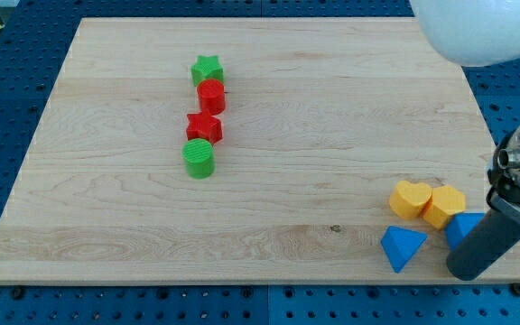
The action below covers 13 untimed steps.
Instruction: Move the blue triangle towards the bottom left
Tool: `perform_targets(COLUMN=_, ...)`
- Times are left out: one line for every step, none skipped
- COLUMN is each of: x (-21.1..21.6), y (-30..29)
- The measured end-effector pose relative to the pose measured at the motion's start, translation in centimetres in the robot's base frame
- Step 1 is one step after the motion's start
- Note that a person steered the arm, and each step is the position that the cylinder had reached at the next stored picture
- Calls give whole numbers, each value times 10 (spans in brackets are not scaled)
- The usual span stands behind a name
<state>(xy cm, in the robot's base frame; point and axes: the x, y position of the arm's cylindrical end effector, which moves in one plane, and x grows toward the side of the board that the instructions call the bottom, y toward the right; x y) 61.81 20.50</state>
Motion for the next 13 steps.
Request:
perform_targets(x=-7, y=-19)
perform_targets(x=-20, y=-61)
perform_targets(x=-20, y=-103)
perform_targets(x=-22, y=-139)
perform_targets(x=-32, y=-168)
perform_targets(x=-52, y=-171)
perform_targets(x=-59, y=-184)
perform_targets(x=-68, y=-212)
perform_targets(x=-77, y=-243)
perform_targets(x=-80, y=-271)
perform_targets(x=-88, y=-291)
perform_targets(x=-91, y=-308)
perform_targets(x=-81, y=-317)
